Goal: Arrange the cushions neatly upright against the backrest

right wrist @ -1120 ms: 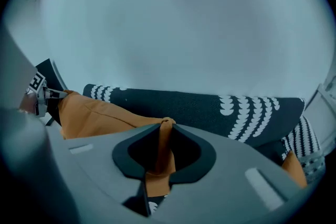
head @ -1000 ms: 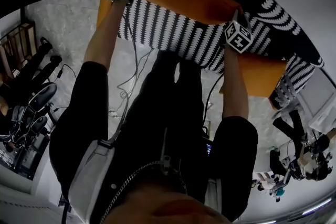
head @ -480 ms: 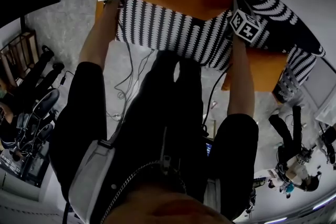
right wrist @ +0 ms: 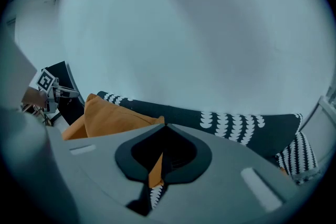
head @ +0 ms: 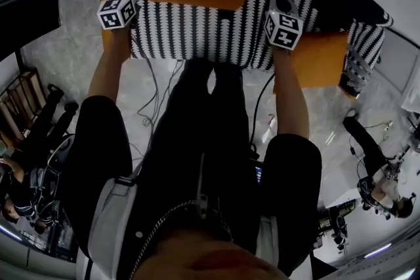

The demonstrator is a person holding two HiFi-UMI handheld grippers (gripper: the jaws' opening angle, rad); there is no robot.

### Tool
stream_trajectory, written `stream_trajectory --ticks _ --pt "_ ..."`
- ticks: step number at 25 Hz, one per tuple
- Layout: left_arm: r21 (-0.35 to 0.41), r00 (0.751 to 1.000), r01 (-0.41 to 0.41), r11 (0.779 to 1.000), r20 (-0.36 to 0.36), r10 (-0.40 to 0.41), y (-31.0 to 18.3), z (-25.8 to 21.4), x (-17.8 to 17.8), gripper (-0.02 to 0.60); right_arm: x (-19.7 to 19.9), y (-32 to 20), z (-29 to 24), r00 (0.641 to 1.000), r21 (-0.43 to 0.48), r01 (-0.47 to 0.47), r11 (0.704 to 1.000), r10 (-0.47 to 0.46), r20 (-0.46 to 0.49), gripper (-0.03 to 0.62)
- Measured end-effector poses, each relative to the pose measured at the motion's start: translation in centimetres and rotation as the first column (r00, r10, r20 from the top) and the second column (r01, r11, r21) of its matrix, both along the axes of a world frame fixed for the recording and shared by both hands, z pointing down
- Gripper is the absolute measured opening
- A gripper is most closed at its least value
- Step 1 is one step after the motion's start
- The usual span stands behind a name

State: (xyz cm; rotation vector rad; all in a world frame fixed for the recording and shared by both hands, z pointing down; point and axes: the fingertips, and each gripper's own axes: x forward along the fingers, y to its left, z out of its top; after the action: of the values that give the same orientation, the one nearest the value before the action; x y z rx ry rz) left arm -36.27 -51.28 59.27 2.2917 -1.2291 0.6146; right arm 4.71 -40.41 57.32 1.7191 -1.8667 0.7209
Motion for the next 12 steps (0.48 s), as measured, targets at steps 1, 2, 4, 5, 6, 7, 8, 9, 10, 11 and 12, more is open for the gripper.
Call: stream_trajectory --ticks 1,2,4,5,6,7,8,9,10,11,12 --pt "0.000 1.000 -0.032 1.000 0.000 0.032 0.8 0.0 1.4 0.053 0.4 1.1 -0.3 1.000 -0.001 -0.009 1.000 0.009 -0.004 0.003" --pt "0.001 0.998 -0.062 0.998 -0.001 0.062 1.6 -0.1 2.9 0.034 0.8 2.2 -0.5 1.000 -0.002 -0.017 1.000 0.017 -0.008 0.003" --pt "0.005 0.993 -0.121 0.993 -0.009 0.121 2.9 -0.2 5.8 0.011 1.4 4.5 -0.7 0.999 -0.008 -0.024 1.000 0.024 -0.022 0.003" --pt "0.007 0.988 -0.151 0.989 -0.011 0.151 3.6 -0.2 7.4 0.011 1.7 5.8 -0.7 0.999 -0.015 -0.023 1.000 0.022 -0.030 0.003" --pt "0.010 0.983 -0.182 0.983 -0.010 0.182 4.4 -0.1 9.2 0.011 2.3 7.2 -0.5 0.999 -0.026 -0.021 0.999 0.020 -0.039 0.003" --pt "0.012 0.977 -0.213 0.977 -0.008 0.213 5.2 0.0 11.1 0.011 3.0 8.7 -0.2 0.999 -0.041 -0.020 0.999 0.018 -0.046 0.003" --pt "0.013 0.969 -0.245 0.969 -0.004 0.245 6.1 0.1 13.2 0.011 4.0 10.1 0.1 0.999 -0.058 -0.017 0.998 0.014 -0.052 0.003" --pt "0.015 0.961 -0.277 0.961 -0.001 0.277 7.0 0.2 15.1 0.011 4.9 11.4 0.4 0.998 -0.072 -0.014 0.997 0.009 -0.057 0.003" --pt "0.017 0.952 -0.306 0.952 0.004 0.306 7.9 0.3 17.0 0.011 5.9 12.4 0.7 0.998 -0.081 -0.011 0.997 0.005 -0.063 0.003" --pt "0.020 0.943 -0.333 0.943 0.008 0.333 8.8 0.3 18.7 0.011 6.9 13.3 0.8 0.997 -0.084 -0.011 0.996 0.005 -0.073 0.003" --pt "0.024 0.934 -0.358 0.933 0.011 0.358 9.9 0.3 20.3 0.011 8.0 14.2 0.8 0.996 -0.083 -0.015 0.996 0.008 -0.084 0.003"
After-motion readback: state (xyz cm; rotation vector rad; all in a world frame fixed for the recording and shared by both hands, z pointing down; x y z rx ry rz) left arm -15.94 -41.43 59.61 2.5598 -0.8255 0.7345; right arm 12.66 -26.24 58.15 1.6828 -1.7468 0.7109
